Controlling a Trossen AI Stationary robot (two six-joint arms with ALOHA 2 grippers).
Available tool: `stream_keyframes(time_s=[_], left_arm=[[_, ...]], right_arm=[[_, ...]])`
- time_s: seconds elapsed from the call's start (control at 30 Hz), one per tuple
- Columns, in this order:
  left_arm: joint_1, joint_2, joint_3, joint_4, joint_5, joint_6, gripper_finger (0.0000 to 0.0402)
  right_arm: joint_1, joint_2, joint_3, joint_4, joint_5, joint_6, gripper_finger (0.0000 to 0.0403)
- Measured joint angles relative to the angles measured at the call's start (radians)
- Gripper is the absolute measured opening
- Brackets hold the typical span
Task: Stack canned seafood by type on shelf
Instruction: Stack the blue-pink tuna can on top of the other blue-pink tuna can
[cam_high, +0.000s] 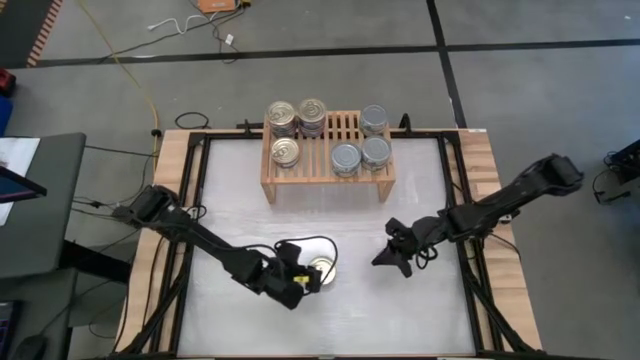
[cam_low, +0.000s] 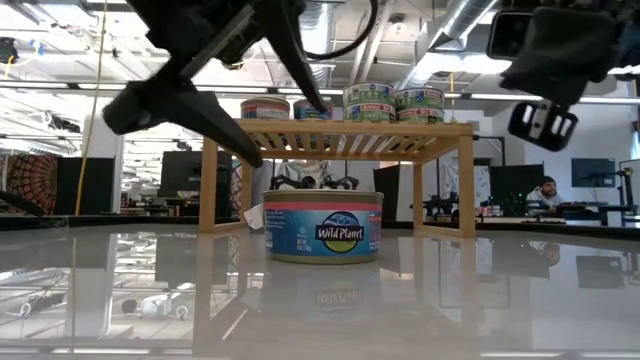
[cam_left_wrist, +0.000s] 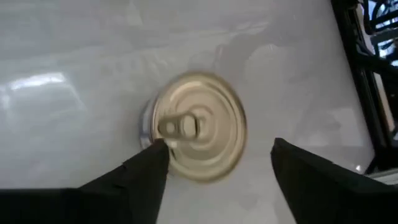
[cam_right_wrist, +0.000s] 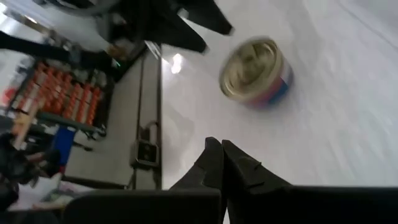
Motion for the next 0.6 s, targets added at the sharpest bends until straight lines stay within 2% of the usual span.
stream_keyframes(time_s=[0.2, 0.4, 0.6], left_arm=[[0.026, 0.0, 0.0, 0.008, 0.019, 0.037, 0.0325], [0.027, 0.0, 0.0, 0.017, 0.088, -0.022, 0.0331], [-0.012, 0.0, 0.0, 0.043, -0.014, -0.026, 0.033]], right_arm=[[0.0, 0.105, 0.0, 0.17, 0.017, 0.026, 0.0029], [-0.003, 0.235, 0.008, 0.232, 0.036, 0.141, 0.0057], [0.0, 0.374, 0.086, 0.239, 0.048, 0.195, 0.0092]])
